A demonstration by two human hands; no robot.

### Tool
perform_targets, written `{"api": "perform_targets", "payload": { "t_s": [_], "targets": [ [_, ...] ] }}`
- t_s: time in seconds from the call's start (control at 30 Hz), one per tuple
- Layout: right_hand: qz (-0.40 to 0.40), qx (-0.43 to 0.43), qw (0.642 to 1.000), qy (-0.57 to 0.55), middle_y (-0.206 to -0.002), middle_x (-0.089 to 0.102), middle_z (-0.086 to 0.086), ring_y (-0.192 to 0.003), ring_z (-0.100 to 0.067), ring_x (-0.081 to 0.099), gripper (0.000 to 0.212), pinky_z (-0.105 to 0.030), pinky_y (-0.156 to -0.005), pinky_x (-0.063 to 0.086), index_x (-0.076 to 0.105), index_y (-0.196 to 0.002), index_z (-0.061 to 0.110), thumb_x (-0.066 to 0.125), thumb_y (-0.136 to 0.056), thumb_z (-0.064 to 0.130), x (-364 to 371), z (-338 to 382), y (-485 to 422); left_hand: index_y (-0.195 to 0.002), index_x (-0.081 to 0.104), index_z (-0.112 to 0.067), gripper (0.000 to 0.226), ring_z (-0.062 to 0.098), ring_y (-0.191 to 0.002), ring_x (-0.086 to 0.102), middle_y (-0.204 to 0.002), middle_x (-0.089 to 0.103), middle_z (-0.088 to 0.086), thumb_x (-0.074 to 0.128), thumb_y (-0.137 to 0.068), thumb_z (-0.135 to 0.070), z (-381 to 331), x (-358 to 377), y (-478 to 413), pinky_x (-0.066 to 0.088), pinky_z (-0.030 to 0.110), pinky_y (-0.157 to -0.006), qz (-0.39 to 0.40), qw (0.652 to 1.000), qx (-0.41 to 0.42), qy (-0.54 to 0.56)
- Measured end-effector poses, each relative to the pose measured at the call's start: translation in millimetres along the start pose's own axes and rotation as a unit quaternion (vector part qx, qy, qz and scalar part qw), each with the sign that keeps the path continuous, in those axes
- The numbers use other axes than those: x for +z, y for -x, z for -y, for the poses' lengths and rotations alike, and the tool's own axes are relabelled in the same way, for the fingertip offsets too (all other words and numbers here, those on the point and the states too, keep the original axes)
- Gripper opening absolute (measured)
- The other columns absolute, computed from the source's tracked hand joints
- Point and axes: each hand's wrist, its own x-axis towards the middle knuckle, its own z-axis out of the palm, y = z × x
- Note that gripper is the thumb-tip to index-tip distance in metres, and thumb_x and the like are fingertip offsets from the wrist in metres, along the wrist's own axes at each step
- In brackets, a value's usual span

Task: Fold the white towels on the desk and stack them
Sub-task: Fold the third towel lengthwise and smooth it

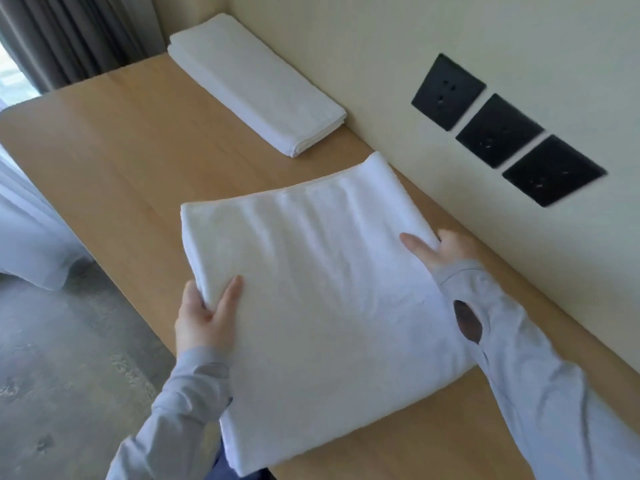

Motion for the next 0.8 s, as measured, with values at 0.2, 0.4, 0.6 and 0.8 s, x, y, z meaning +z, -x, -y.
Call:
{"api": "perform_targets", "payload": {
  "t_s": [0.2,0.4,0.6,0.8],
  "targets": [
    [-0.106,0.201,0.962,-0.149,-0.064,0.061,-0.002,-0.058,-0.015,0.056,0.057,-0.024,-0.049,0.038,0.060,-0.068,0.011,0.062,-0.070,0.068,-15,-100,112,-0.088,0.063,-0.015,0.053,0.026,-0.074,0.060,-0.080,0.066,0.005,0.061,-0.062,-0.060,-61,46,-32,0.047,0.035,-0.067,0.182,0.957,0.134,-0.180],
    [-0.123,0.328,0.895,-0.277,-0.081,0.065,-0.015,-0.072,-0.024,0.062,0.044,-0.030,-0.065,0.044,0.061,-0.076,0.004,0.067,-0.078,0.048,45,-154,153,-0.108,0.062,-0.012,0.045,0.032,-0.092,0.057,-0.101,0.064,0.012,0.063,-0.082,-0.049,-38,123,-39,0.042,0.032,-0.073,0.274,0.878,0.140,-0.368],
    [-0.217,0.294,0.928,-0.077,-0.118,0.054,-0.026,-0.103,-0.039,0.052,0.054,-0.047,-0.087,0.043,0.047,-0.125,-0.003,0.054,-0.090,0.038,64,-143,158,-0.143,0.031,-0.009,0.063,0.038,-0.134,0.030,-0.146,0.033,0.019,0.044,-0.094,-0.045,-5,122,-1,0.027,0.050,-0.107,0.167,0.825,0.343,-0.417],
    [-0.113,-0.022,0.982,0.151,-0.155,0.019,0.002,-0.143,-0.021,0.017,0.059,-0.046,-0.114,0.004,0.030,-0.145,0.017,0.023,-0.093,0.044,111,-71,158,-0.148,0.012,-0.027,0.066,0.022,-0.145,0.010,-0.156,0.006,-0.002,0.012,-0.089,-0.057,26,130,34,0.006,0.044,-0.117,0.342,0.611,0.512,-0.497]
  ]
}}
